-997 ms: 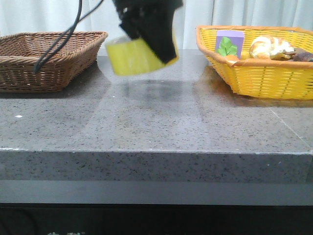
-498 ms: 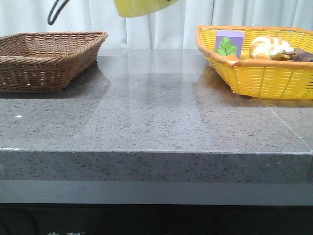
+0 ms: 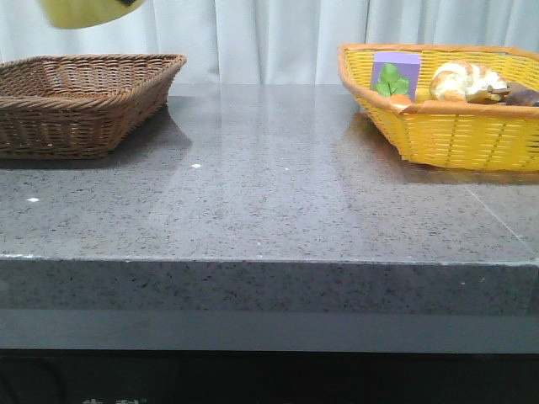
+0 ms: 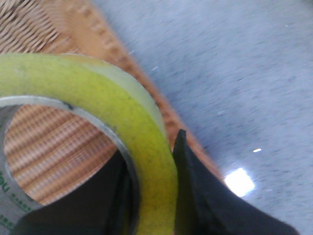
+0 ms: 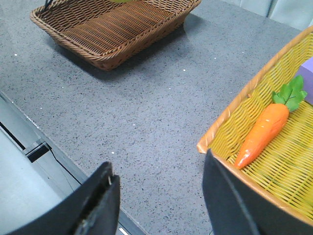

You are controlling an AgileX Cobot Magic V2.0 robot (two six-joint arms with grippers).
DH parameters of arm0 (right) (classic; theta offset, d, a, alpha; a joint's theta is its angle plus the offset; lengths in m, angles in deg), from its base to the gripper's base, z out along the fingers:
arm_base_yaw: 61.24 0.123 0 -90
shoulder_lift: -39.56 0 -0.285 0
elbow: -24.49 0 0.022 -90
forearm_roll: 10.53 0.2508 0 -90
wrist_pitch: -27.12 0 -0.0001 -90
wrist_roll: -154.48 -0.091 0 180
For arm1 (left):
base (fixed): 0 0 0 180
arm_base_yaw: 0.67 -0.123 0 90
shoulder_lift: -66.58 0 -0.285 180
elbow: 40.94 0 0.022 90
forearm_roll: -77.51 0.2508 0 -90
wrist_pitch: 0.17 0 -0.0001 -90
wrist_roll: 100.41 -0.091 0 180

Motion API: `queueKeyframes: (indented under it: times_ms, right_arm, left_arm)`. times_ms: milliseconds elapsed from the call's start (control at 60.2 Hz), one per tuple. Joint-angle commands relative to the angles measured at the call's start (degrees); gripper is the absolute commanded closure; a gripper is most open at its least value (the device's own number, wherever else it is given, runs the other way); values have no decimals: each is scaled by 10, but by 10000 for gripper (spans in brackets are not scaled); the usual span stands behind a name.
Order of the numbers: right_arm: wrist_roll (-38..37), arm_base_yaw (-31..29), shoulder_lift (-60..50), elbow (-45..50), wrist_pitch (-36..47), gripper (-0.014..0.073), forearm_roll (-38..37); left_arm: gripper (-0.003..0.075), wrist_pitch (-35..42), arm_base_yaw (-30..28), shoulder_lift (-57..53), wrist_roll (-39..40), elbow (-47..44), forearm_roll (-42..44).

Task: Transfer tape with both arms
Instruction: 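Lift the tape roll with the left gripper and drop it into the brown basket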

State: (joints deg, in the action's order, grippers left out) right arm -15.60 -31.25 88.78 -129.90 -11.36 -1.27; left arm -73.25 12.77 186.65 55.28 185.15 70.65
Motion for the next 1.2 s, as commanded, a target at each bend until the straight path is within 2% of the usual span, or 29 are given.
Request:
queueKeyframes:
  times_ms: [0,316,365,482,548,731,1030,1179]
  right_arm:
    - [5,-4,-2,-15,43,181,3]
    - [5,-4,-2,-15,43,181,3]
    - [5,-4,-2,-15,43,181,3]
    - [5,-4,-2,-15,43,181,3]
    - [5,-4,-2,-15,43,181,3]
    - [5,-4,-2,-15,43,181,3]
    - [5,-4,-2,-15,43,181,3]
    - [5,-4,-2,-15,43,181,3]
  left_arm:
    - [660,14,-17,-16,4,1,-11]
    - [640,23,-28,50,12,-8,-11]
    - [589,26,-28,52,17,-8,-11]
    - [409,27,-28,53,17,-8,-11]
    - [358,26,-28,53,18,-8,-11]
    - [352,9,-28,37,21,-8,-11]
    - [352,9,-28,-49,85,-8,-11]
    - [352,9,-28,-106,126,-8,-43]
